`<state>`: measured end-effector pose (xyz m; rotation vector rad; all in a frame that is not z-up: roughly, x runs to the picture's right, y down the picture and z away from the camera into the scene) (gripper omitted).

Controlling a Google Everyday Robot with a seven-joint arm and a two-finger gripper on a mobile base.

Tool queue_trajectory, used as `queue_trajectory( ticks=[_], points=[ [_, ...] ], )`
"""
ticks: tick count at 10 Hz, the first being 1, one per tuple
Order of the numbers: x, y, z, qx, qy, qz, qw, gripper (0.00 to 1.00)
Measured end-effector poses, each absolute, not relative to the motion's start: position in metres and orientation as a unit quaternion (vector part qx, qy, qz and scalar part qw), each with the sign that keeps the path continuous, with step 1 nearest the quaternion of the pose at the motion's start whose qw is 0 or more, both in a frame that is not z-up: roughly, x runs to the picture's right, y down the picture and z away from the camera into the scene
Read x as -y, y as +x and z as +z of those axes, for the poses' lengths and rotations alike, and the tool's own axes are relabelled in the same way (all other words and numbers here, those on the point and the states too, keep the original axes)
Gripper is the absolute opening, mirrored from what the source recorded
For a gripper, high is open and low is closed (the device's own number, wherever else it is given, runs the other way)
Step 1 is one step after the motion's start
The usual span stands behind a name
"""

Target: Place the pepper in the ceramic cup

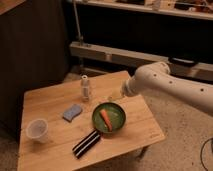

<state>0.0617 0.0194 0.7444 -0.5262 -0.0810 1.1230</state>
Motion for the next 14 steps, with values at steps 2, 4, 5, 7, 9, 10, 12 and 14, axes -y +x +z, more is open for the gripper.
queue_trajectory(
  ticks=[2, 4, 5, 7, 9, 10, 12, 14],
  points=[
    [-0.032, 0.045, 0.75, 0.019, -0.282, 0.52, 0.806, 0.8],
    [-0.047, 0.039, 0.749, 0.009, -0.291, 0.527, 0.798, 0.8],
    [-0.054, 0.035, 0.75, 0.008, -0.295, 0.53, 0.795, 0.8],
    [-0.074, 0.026, 0.751, 0.007, -0.3, 0.53, 0.793, 0.8],
    [-0.1, 0.001, 0.768, 0.005, -0.306, 0.523, 0.796, 0.8],
    [-0.11, -0.01, 0.779, 0.002, -0.306, 0.519, 0.798, 0.8],
    [-0.121, -0.031, 0.799, -0.009, -0.297, 0.517, 0.803, 0.8],
    [-0.114, -0.026, 0.814, -0.023, -0.278, 0.532, 0.8, 0.8]
  ],
)
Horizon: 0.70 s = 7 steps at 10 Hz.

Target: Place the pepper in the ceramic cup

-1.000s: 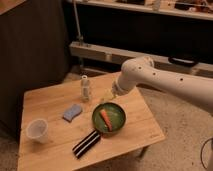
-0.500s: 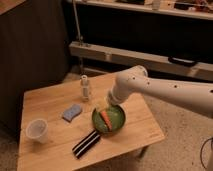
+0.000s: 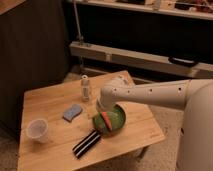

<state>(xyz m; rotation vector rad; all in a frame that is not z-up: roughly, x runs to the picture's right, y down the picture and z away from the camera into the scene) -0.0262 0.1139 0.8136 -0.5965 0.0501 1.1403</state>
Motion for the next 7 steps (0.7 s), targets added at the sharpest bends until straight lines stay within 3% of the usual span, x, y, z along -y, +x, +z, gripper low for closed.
queue_trajectory(
  ticks=[7],
  points=[
    [-0.111, 0.005, 0.84, -0.057, -0.257, 0.571, 0.778, 0.8]
  ],
)
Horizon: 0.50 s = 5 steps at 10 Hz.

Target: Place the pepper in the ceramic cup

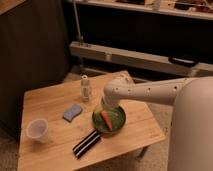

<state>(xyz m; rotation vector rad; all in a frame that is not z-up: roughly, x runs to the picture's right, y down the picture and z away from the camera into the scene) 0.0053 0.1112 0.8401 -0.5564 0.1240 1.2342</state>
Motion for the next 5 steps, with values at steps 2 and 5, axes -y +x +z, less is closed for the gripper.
queue_trajectory(
  ticks=[2, 5],
  points=[
    [-0.112, 0.0018, 0.8369, -0.055, -0.259, 0.569, 0.779, 0.8],
    [-0.1158, -0.0003, 0.8334, -0.055, -0.261, 0.564, 0.781, 0.8]
  ],
)
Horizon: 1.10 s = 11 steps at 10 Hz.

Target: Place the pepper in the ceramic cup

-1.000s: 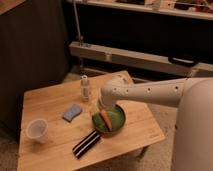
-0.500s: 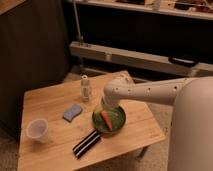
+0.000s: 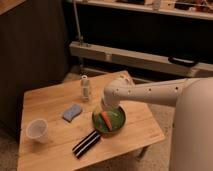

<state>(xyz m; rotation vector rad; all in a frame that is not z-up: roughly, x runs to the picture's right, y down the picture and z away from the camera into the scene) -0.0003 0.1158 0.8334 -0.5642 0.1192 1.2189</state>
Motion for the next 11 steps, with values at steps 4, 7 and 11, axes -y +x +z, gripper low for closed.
queue_trajectory(
  ticks=[4, 7, 11],
  points=[
    [-0.124, -0.004, 0.839, -0.061, -0.269, 0.56, 0.781, 0.8],
    [-0.126, -0.007, 0.844, -0.063, -0.273, 0.557, 0.781, 0.61],
    [-0.13, -0.006, 0.85, -0.069, -0.277, 0.556, 0.781, 0.59]
  ],
)
